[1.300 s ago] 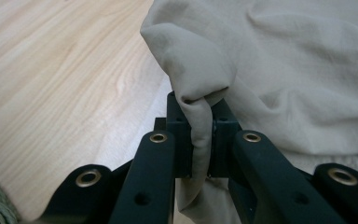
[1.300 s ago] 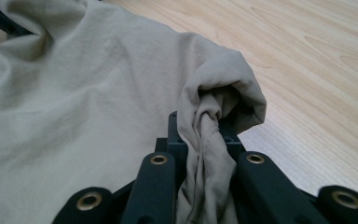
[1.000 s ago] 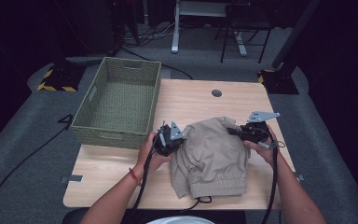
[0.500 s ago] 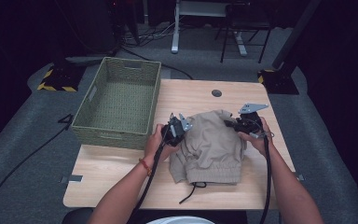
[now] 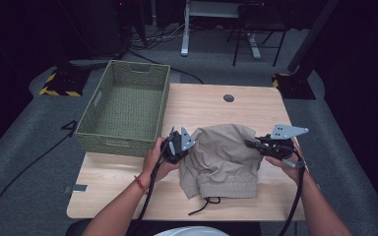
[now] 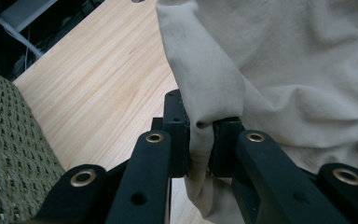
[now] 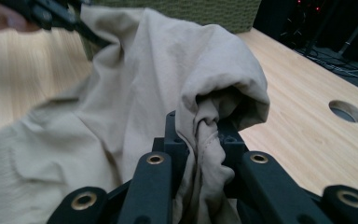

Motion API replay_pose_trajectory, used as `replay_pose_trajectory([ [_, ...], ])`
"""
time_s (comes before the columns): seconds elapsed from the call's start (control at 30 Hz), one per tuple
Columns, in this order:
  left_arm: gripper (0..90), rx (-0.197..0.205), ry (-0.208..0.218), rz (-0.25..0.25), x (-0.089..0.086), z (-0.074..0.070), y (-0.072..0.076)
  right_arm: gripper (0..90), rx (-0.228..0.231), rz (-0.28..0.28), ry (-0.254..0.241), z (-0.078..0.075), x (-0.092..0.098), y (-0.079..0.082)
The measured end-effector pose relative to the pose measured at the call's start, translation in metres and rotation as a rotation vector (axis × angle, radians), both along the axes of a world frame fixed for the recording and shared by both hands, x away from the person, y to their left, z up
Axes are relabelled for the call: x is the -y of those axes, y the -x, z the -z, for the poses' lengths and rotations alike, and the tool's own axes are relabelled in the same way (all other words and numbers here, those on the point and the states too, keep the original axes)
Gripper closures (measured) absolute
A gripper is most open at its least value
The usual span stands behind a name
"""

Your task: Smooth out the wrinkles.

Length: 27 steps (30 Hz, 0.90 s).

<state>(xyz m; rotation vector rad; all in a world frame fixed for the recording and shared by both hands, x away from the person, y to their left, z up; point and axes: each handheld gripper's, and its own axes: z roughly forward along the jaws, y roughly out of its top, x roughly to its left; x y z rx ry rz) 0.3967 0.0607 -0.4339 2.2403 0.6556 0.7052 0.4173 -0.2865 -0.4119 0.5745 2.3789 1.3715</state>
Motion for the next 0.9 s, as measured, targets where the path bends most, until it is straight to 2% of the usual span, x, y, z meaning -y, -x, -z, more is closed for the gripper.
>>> replay_pose_trajectory([
  [0.07, 80.6, -0.01, -0.002, 0.003, 0.001, 0.001, -0.002, 79.7, -0.011, -0.016, -0.008, 0.005, 0.002, 0.001],
  [0.2, 80.7, -0.034, -0.01, 0.0, 0.006, 0.001, -0.011, 80.1, -0.054, 0.036, -0.007, 0.011, 0.006, -0.009],
  [0.27, 80.7, -0.042, -0.013, 0.0, 0.01, -0.001, -0.015, 80.2, -0.058, 0.072, 0.018, 0.012, 0.004, -0.017],
  [0.37, 80.8, -0.048, -0.022, -0.013, 0.013, -0.005, -0.026, 80.2, -0.044, 0.115, 0.056, 0.01, 0.001, -0.03],
  [0.43, 80.8, -0.044, -0.029, -0.022, 0.014, -0.008, -0.029, 80.2, -0.037, 0.127, 0.056, 0.008, 0.0, -0.034],
  [0.47, 80.7, -0.024, -0.031, -0.029, 0.014, -0.012, -0.03, 80.1, -0.006, 0.144, 0.067, -0.001, -0.003, -0.039],
  [0.5, 80.7, -0.007, -0.014, -0.032, 0.012, -0.016, -0.03, 80.1, -0.006, 0.144, 0.067, -0.001, -0.003, -0.039],
  [0.53, 80.8, 0.013, 0.011, -0.034, 0.009, -0.021, -0.026, 80.1, 0.02, 0.15, 0.057, -0.005, -0.004, -0.037],
  [0.6, 80.4, 0.082, 0.027, -0.008, 0.005, -0.024, -0.012, 79.9, 0.078, 0.119, 0.022, -0.014, -0.004, -0.024],
  [0.63, 80.4, 0.147, 0.002, 0.016, 0.003, -0.02, 0.001, 79.9, 0.106, 0.108, 0.023, -0.016, -0.003, -0.017],
  [0.67, 80.0, 0.183, -0.025, 0.072, 0.0, -0.011, 0.018, 79.7, 0.163, 0.046, 0.041, -0.013, -0.002, 0.008],
  [0.7, 79.9, 0.198, -0.044, 0.098, -0.001, -0.002, 0.029, 79.6, 0.181, 0.029, 0.072, -0.009, -0.002, 0.017],
  [0.73, 79.7, 0.197, -0.064, 0.117, -0.003, 0.007, 0.038, 79.3, 0.198, -0.002, 0.102, -0.002, -0.002, 0.029],
  [0.77, 79.4, 0.185, -0.074, 0.144, -0.005, 0.016, 0.046, 79.1, 0.194, -0.029, 0.109, 0.006, 0.0, 0.039],
  [0.9, 78.6, 0.113, -0.095, 0.191, -0.011, 0.043, 0.065, 77.1, 0.147, -0.066, 0.155, 0.047, 0.006, 0.068],
])
